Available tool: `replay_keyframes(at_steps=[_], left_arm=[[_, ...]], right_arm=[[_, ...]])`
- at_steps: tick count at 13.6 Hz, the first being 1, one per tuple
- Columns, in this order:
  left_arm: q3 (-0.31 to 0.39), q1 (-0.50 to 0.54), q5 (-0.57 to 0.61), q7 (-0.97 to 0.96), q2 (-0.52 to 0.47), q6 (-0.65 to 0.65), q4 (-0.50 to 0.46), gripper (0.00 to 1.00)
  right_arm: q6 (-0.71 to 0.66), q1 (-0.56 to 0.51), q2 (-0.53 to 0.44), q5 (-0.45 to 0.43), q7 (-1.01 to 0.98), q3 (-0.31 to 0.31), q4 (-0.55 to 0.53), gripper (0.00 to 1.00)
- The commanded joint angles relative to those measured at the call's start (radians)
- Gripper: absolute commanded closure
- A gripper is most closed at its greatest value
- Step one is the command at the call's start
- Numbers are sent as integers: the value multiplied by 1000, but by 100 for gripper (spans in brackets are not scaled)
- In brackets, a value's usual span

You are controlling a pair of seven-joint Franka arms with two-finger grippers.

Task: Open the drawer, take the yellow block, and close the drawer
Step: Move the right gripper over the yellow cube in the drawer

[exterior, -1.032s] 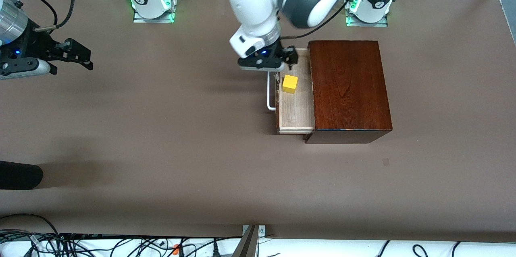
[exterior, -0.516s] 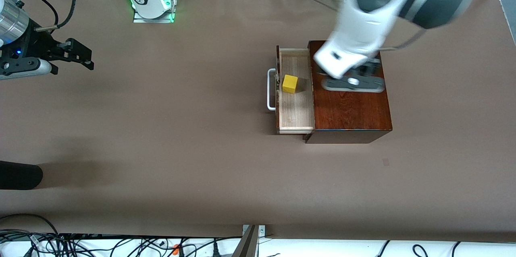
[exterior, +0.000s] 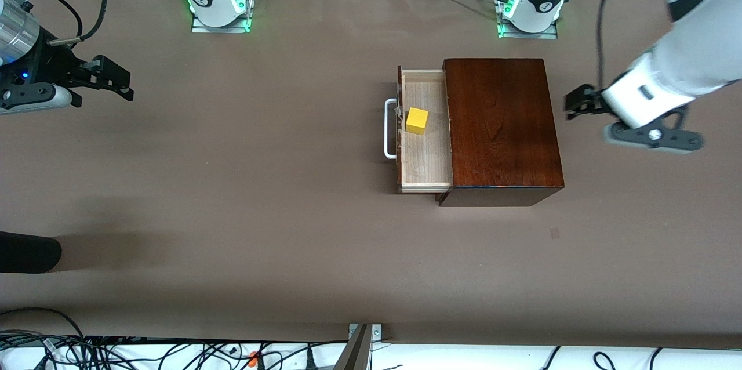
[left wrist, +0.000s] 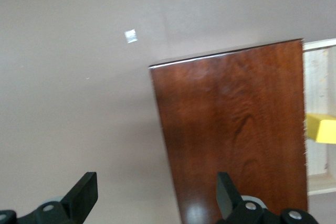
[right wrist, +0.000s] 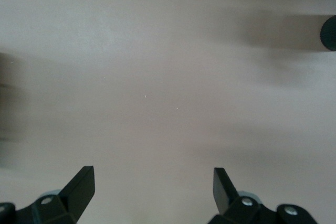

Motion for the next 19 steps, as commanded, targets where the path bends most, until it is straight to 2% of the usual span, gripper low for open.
replay_keyframes(at_steps=[1,3,6,8,10,12,15,17,19], left_arm=[[73,-33,-11,55,-164,115,-225,0],[90,-31,-6,56,-215,186,-312,0],[89,-16,-6,78,-205,172,-297,0],[89,-16,-6,79,-205,157,-297,0],[92,-14,-9,79,-205,137,-295,0],[92,-8,-11,79,-205,136,-294,0],[90,-8,-12,79,-205,131,-295,0],[90,-8,-12,79,-205,108,-294,0],[90,-8,-12,81,-205,106,-294,0]], right_arm=[[4,-2,-13,-8,11,2,-10,0],[23,-2,-4,-9,-1,4,-12,0],[96,52,42,-9,-3,16,-6,0],[92,64,48,-2,-5,18,1,0],[29,93,66,5,-3,22,-5,0],[-14,156,99,6,-21,24,-1,0],[52,279,123,9,-81,56,25,0],[116,389,191,6,-77,61,62,0],[147,506,278,3,-57,61,146,0]])
